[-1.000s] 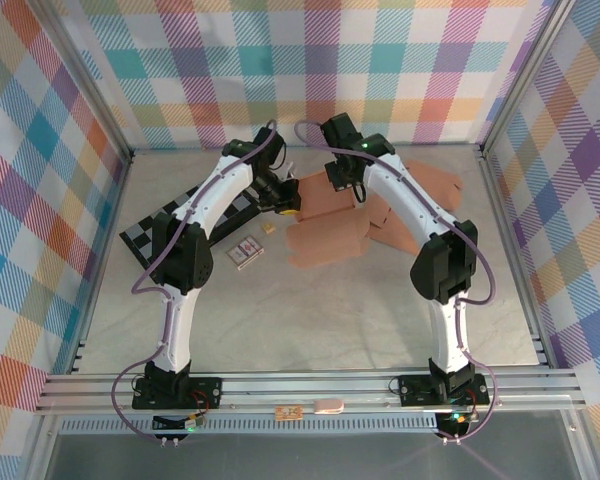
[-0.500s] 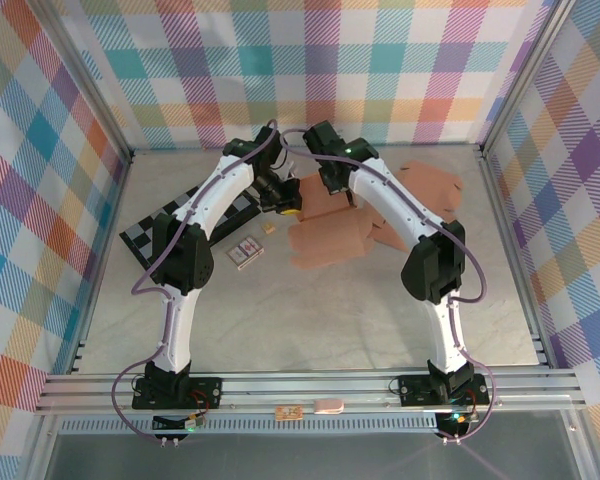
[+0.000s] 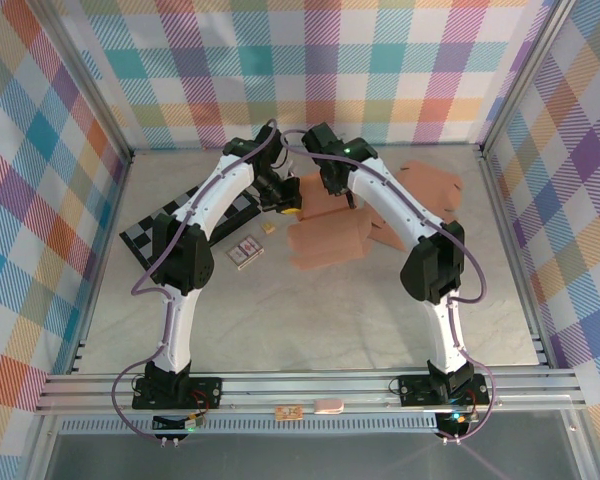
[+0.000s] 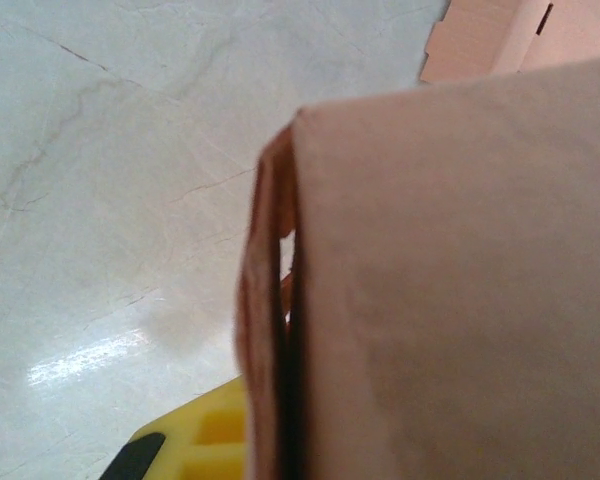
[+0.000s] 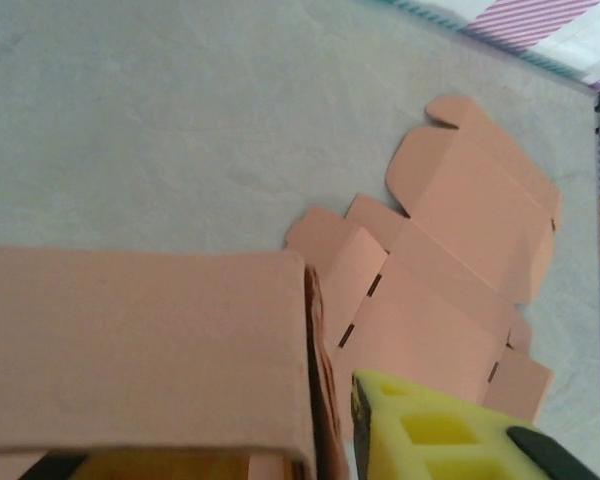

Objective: Fold the paper box

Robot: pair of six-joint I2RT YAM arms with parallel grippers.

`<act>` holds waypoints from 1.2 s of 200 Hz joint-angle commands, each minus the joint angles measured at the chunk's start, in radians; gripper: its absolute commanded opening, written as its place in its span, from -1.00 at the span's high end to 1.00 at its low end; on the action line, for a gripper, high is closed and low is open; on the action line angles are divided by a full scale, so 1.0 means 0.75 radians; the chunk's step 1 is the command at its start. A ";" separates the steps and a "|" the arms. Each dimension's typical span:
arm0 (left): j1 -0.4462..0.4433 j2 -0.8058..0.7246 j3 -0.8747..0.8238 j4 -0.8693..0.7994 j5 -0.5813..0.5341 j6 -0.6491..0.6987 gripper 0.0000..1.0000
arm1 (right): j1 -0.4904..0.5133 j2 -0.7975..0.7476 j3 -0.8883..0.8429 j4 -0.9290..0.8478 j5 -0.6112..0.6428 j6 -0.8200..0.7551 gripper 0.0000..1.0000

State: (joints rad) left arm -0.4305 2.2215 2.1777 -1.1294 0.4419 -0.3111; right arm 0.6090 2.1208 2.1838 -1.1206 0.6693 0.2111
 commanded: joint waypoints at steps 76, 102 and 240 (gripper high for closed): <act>-0.007 -0.059 0.068 -0.076 0.002 -0.039 1.00 | -0.004 -0.094 -0.152 0.014 -0.008 0.047 0.65; -0.009 -0.062 0.068 -0.084 0.004 -0.037 1.00 | -0.003 -0.048 -0.091 -0.036 0.044 0.056 0.86; -0.026 -0.067 0.054 -0.079 0.006 -0.048 1.00 | 0.020 -0.094 -0.116 0.005 0.082 0.061 0.41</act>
State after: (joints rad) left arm -0.4427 2.2208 2.2021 -1.1515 0.4397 -0.3477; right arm 0.6331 2.0808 2.0918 -1.1492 0.7422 0.2687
